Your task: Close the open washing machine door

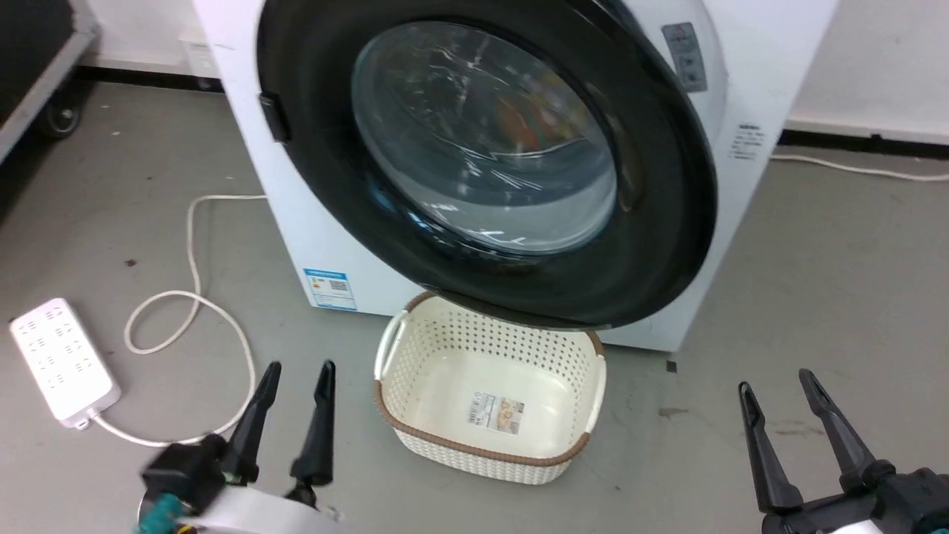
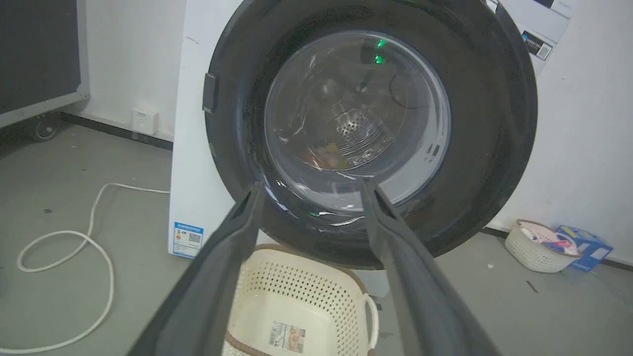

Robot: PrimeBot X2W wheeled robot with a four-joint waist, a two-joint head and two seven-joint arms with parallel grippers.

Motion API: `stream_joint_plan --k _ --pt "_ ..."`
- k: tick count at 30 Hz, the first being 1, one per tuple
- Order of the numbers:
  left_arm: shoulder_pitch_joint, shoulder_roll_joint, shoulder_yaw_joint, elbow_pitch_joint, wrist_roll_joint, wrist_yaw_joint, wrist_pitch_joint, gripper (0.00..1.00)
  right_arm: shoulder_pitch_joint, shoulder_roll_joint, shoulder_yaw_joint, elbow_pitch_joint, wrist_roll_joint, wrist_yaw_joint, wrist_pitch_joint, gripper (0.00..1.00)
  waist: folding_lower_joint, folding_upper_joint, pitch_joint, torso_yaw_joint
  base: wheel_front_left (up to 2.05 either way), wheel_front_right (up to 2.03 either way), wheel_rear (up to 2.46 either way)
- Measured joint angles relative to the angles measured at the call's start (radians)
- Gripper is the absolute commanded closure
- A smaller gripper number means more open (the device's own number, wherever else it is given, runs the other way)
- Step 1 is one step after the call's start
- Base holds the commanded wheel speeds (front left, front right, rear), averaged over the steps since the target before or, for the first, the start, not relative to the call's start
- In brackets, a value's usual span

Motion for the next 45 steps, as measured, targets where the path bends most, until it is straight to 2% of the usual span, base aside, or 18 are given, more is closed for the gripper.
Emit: stream_joint_plan --k 2,9,10,11,12,15,18,26,33,38,45 --pt "0.02 -0.014 0.002 -0.003 0.103 0.026 0.0 0.0 0.003 0.0 0.002 0.003 -0.003 0.0 0.0 0.0 0.0002 0.0 -0.006 0.011 0.0 0.0 0.0" --pt "0.061 -0.061 0.006 -0.017 0.279 0.058 0.0 0.0 0.006 0.006 0.001 0.017 -0.021 0.0 0.0 0.0 0.0002 0.0 -0.003 0.032 0.0 0.0 0.0" --pt "0.062 -0.065 0.007 -0.024 0.3 0.059 0.0 0.0 0.006 0.007 0.0 0.026 -0.02 0.0 0.0 0.1 0.0002 0.0 0.0 0.034 0.0 0.0 0.0" --pt "0.062 -0.07 0.007 -0.029 0.316 0.059 0.0 0.0 0.006 0.008 -0.001 0.033 -0.02 0.0 0.0 0.57 0.0002 0.0 0.004 0.036 0.0 0.0 0.0" --pt "0.062 -0.076 0.008 -0.033 0.326 0.058 0.0 0.0 0.006 0.008 -0.001 0.038 -0.02 0.0 0.0 1.0 0.0002 0.0 0.009 0.039 0.0 0.0 0.0" --pt "0.061 -0.094 0.01 -0.041 0.359 0.051 0.0 0.0 0.001 0.0 0.016 0.049 -0.019 0.0 0.0 1.0 0.0003 0.0 0.03 0.045 0.0 0.0 0.0" --pt "0.058 -0.105 0.014 -0.045 0.382 0.049 0.0 0.0 -0.037 -0.039 0.057 0.061 -0.01 0.0 0.0 1.0 0.0003 0.0 0.062 0.051 0.0 0.0 0.0" --pt "0.005 -0.146 0.004 -0.07 0.429 0.048 0.0 0.0 -0.297 -0.244 0.163 0.119 0.089 0.0 0.044 1.0 0.0005 0.0 0.185 0.078 0.0 0.0 0.0" --pt "-0.033 -0.169 -0.012 -0.097 0.445 0.073 0.0 0.0 -0.528 -0.423 0.219 0.226 0.177 0.0 0.08 1.0 0.0006 0.0001 0.298 0.12 0.0 0.0 0.0" --pt "-0.035 -0.176 -0.014 -0.12 0.446 0.088 0.0 0.0 -0.651 -0.473 0.27 0.324 0.232 0.002 0.077 1.0 0.0006 0.0 0.349 0.15 0.0 0.0 0.0" --pt "-0.056 -0.18 -0.028 -0.138 0.453 0.097 0.0 0.0 -0.81 -0.506 0.289 0.434 0.315 0.002 0.076 1.0 0.0005 0.0 0.396 0.169 0.0 0.0 0.0"
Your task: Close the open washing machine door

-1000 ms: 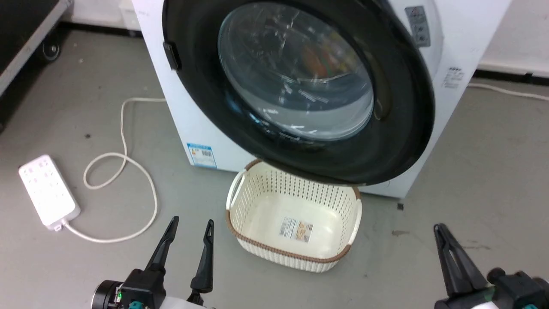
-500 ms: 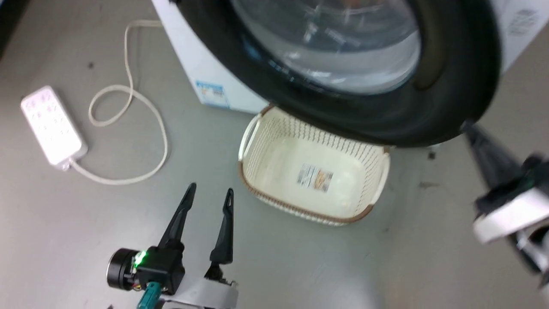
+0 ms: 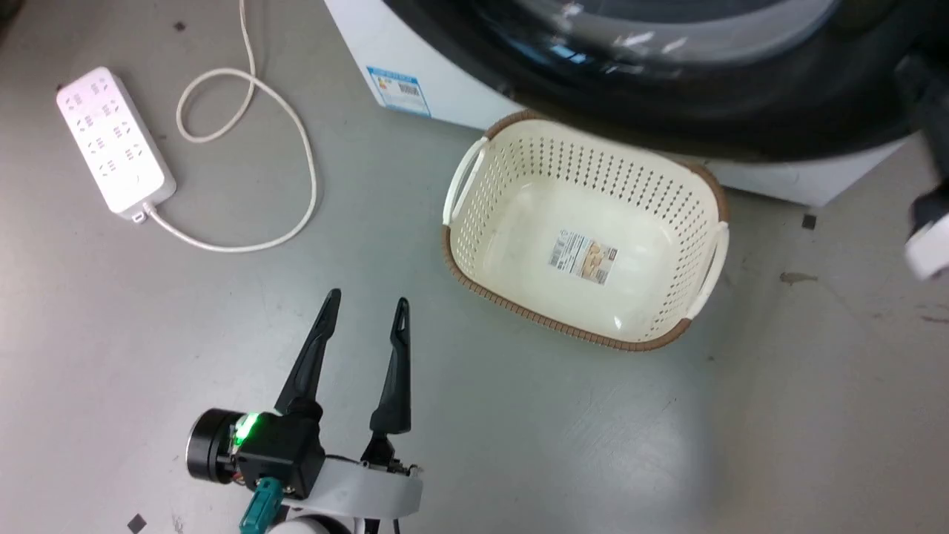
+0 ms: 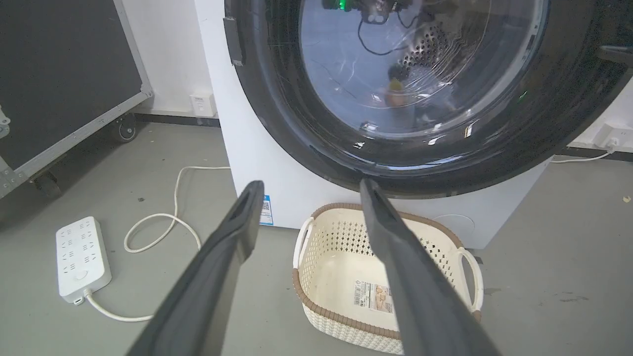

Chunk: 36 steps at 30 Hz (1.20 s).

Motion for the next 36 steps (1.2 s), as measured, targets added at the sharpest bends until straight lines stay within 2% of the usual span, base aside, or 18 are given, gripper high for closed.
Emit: stream_joint_plan --k 9,23,31,36 --pt "-0.023 -0.001 -0.019 -0.002 0.0 0.014 0.0 0.0 -0.179 -0.021 -0.019 0.116 0.071 0.0 -0.001 1.0 -0.0001 0.0 0.048 0.015 0.0 0.0 0.0" --pt "-0.039 -0.002 -0.038 -0.002 -0.01 0.038 0.0 0.0 -0.238 -0.01 0.016 0.219 0.106 0.015 -0.036 1.0 -0.0003 0.0 0.053 0.012 0.0 0.0 0.0" --pt "-0.043 -0.002 -0.033 0.015 -0.011 0.037 0.0 0.0 -0.231 -0.007 0.044 0.234 0.118 0.007 -0.063 1.0 -0.0002 0.0 0.01 -0.005 0.0 0.0 0.0" --pt "-0.042 -0.003 -0.007 0.051 -0.023 0.024 0.0 0.0 -0.112 0.016 0.021 0.185 0.122 -0.001 -0.071 1.0 -0.0003 0.0 -0.068 -0.026 0.0 0.0 0.0"
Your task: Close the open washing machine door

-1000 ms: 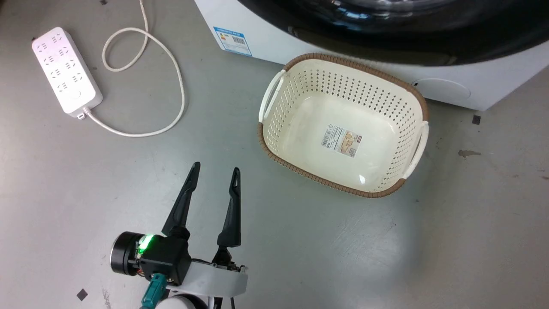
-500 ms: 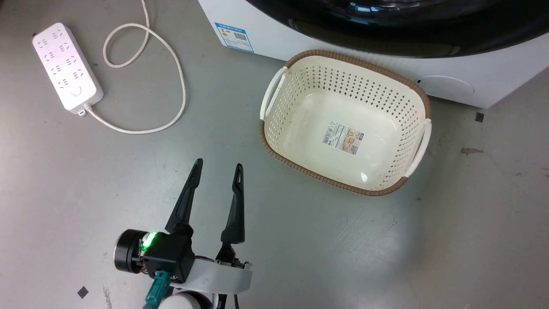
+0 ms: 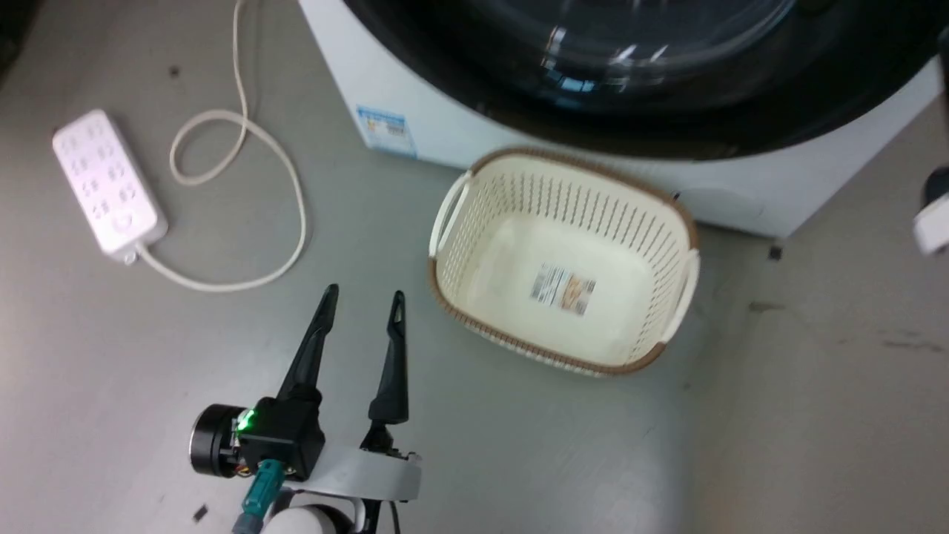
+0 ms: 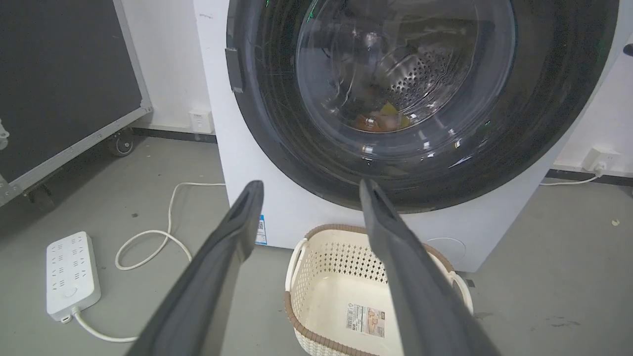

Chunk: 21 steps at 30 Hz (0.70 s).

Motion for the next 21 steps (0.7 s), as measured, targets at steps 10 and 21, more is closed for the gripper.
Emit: stream_joint_plan --k 10,21 --pt "0.056 0.0 0.079 0.084 -0.04 -0.063 0.0 0.0 0.447 0.223 -0.259 -0.327 -0.128 0.0 -0.004 0.0 -0.0002 -0.0001 -0.197 -0.071 0.0 0.0 0.0" --pt "0.101 0.007 0.093 0.152 -0.017 -0.088 0.0 0.0 0.774 0.441 -0.377 -0.501 -0.256 0.0 -0.004 0.0 -0.0002 0.0 -0.318 -0.142 0.0 0.0 0.0"
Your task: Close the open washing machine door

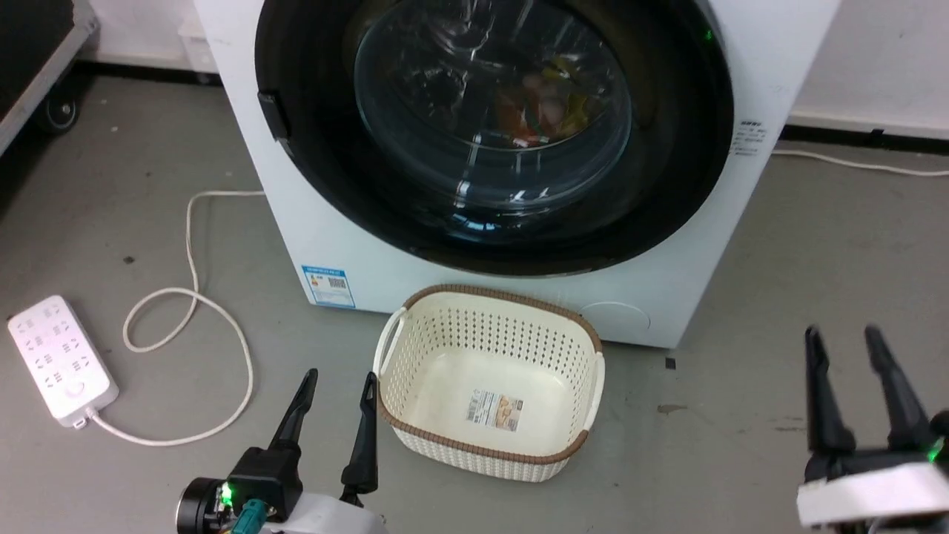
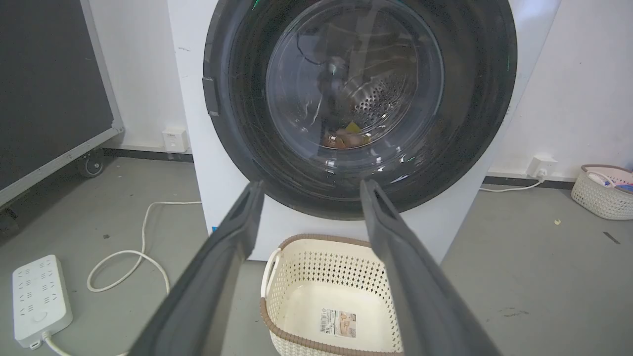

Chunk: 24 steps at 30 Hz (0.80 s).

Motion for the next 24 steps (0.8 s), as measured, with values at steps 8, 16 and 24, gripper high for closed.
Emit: stream_joint_plan --k 8,16,24 --pt "0.011 0.006 0.012 0.027 0.004 -0.001 0.0 0.0 0.116 0.053 0.002 -0.033 -0.06 0.0 0.0 0.0 0.0001 0.0 -0.034 0.002 0.0 0.0 0.0" --pt "0.012 0.006 0.03 0.039 0.004 0.002 0.0 0.0 0.135 0.072 0.005 -0.038 -0.077 0.0 0.0 0.0 0.0003 0.0 -0.039 0.006 0.0 0.0 0.0" --pt "0.011 0.004 0.03 0.042 0.004 0.001 0.003 1.0 0.134 0.072 0.005 -0.038 -0.077 0.0 0.002 1.0 0.0003 0.0 -0.038 0.006 0.0 0.0 0.0"
